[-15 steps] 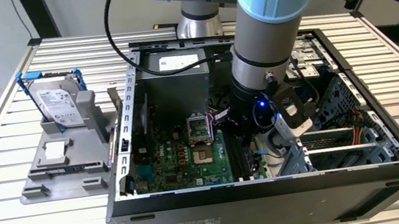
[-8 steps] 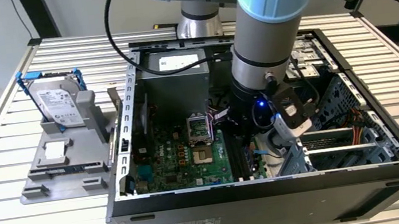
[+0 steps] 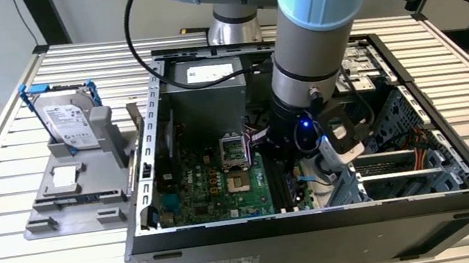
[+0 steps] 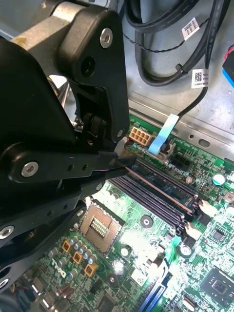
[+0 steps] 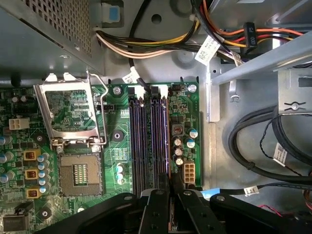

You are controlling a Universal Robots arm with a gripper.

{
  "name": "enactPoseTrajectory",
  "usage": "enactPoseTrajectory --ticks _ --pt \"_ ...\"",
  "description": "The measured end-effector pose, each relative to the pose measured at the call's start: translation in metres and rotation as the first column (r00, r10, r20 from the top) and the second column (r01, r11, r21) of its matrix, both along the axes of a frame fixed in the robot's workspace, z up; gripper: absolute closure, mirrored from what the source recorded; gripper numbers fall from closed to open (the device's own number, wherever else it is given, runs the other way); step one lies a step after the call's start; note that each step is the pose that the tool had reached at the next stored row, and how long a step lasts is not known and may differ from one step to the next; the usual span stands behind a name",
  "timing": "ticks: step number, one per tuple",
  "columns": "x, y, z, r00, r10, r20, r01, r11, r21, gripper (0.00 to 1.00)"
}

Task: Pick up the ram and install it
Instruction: 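Insert the ram into the slot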

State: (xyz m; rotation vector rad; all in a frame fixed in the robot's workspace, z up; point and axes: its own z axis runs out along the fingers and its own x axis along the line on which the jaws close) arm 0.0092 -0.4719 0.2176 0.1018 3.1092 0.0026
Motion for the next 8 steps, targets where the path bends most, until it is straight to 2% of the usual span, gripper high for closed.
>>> enactPoseTrajectory --ticks 8 --pt "0.0000 0.0000 -0.0010 1.0000 -0.001 0.0000 0.001 1.0000 0.0001 1.00"
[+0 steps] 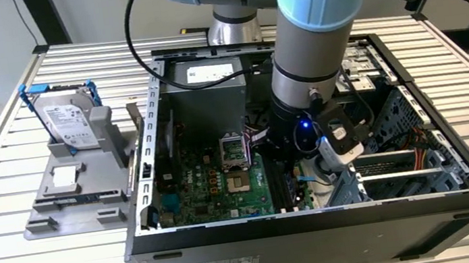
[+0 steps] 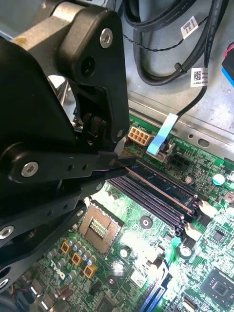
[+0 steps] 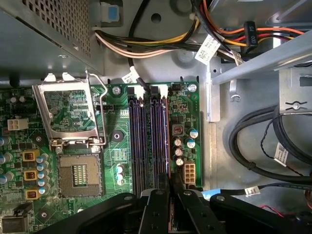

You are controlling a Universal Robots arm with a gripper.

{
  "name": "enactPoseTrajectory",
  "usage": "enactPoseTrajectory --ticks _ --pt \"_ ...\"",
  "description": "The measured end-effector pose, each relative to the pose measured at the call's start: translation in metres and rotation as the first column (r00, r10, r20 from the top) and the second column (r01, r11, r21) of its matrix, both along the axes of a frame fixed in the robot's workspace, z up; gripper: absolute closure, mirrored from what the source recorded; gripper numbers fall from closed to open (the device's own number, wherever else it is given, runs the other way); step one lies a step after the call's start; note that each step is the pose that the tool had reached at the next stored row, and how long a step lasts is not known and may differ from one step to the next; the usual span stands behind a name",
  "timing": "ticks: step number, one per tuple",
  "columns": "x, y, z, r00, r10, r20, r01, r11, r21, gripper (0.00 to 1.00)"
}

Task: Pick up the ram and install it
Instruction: 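Insert the ram into the slot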

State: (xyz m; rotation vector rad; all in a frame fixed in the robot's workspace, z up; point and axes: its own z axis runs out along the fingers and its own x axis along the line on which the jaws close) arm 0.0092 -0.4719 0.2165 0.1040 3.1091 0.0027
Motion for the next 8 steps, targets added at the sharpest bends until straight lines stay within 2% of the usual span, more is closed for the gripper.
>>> enactPoseTrajectory --ticks 8 --pt "0.0000 -0.0001 -0.0024 1.0000 0.000 -0.0012 0.000 1.0000 -0.0004 1.00"
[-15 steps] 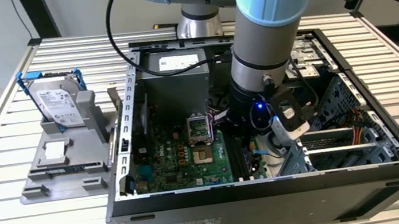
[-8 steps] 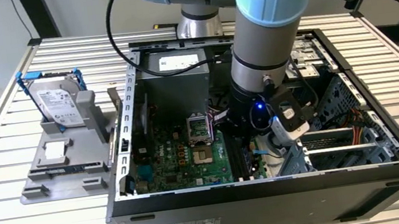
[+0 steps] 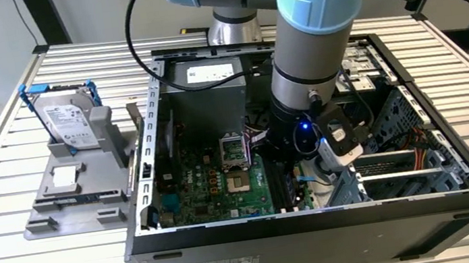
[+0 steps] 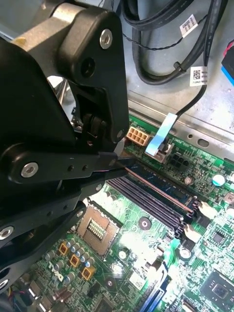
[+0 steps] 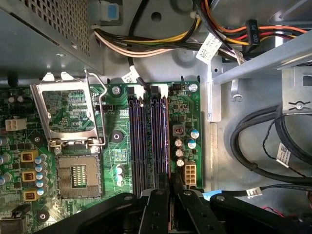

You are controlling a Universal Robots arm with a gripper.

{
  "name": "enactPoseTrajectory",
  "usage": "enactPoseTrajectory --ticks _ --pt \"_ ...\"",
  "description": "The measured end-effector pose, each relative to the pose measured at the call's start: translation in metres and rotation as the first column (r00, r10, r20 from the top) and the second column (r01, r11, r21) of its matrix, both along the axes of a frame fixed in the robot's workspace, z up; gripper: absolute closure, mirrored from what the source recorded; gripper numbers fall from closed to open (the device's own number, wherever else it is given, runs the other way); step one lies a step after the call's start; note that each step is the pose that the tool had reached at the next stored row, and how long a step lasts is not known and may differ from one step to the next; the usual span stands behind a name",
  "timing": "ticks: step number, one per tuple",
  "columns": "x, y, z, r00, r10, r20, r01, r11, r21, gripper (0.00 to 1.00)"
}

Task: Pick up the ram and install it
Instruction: 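Insert the ram into the slot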

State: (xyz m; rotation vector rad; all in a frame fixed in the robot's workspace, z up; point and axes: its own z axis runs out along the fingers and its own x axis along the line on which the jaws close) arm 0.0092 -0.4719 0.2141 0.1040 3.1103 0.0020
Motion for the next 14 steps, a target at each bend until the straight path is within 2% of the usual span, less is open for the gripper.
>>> enactPoseTrajectory --ticks 6,7,10,13,14 --pt "0.0000 0.0000 -0.0001 1.0000 0.000 0.0002 0.000 1.0000 0.0002 1.00" --pt "0.0000 0.0001 -0.0002 1.0000 0.000 0.0002 0.000 1.0000 0.0005 0.00" --pt "0.0000 0.0000 0.0015 1.0000 0.000 0.0001 0.000 1.0000 0.0005 0.00" --pt "0.0000 -0.0001 0.0152 1.0000 0.000 0.0001 0.000 1.0000 0.0002 0.00" --pt "0.0000 0.0000 0.0228 1.0000 -0.001 0.0000 0.001 1.0000 0.0001 0.00"
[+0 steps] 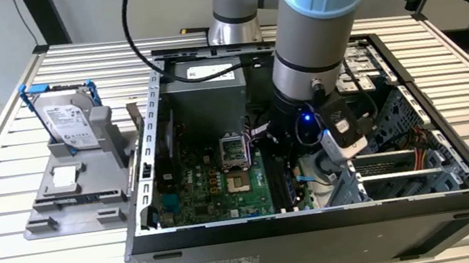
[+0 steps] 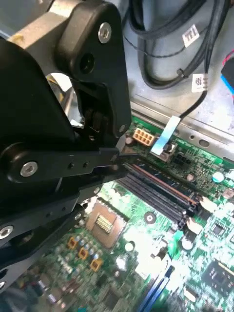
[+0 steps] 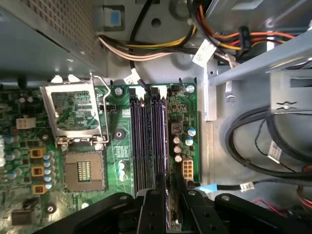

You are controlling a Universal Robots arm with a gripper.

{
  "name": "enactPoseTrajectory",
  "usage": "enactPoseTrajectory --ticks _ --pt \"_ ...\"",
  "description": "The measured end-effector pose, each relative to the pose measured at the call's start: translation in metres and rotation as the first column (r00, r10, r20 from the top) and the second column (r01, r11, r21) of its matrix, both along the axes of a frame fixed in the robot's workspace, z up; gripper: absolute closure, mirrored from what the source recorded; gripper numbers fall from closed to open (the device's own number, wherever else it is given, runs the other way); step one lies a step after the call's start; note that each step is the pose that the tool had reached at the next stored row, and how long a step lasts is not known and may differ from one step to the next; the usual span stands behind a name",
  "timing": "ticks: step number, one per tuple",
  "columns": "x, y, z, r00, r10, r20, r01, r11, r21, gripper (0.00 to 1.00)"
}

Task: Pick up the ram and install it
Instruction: 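Insert the ram into the slot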

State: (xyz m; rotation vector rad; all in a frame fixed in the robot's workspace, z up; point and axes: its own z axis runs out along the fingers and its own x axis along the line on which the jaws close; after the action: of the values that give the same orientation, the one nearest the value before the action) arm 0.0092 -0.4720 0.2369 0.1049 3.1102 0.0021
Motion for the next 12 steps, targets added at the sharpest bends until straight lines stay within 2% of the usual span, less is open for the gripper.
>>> enactPoseTrajectory --ticks 2,5,10,11,12 --pt "0.0000 0.0000 0.0066 1.0000 -0.001 0.0000 0.001 1.0000 0.0000 0.00" --pt "0.0000 0.0000 0.0091 1.0000 -0.002 0.0000 0.002 1.0000 0.0002 0.00" --pt "-0.0005 0.0000 0.0092 1.0000 -0.002 0.0005 0.002 1.0000 0.0006 0.00" --pt "-0.0005 0.0000 0.0093 1.0000 -0.002 0.0004 0.002 1.0000 0.0004 1.00" --pt "-0.0005 0.0000 0.0093 1.0000 -0.002 0.0005 0.002 1.0000 0.0004 1.00"
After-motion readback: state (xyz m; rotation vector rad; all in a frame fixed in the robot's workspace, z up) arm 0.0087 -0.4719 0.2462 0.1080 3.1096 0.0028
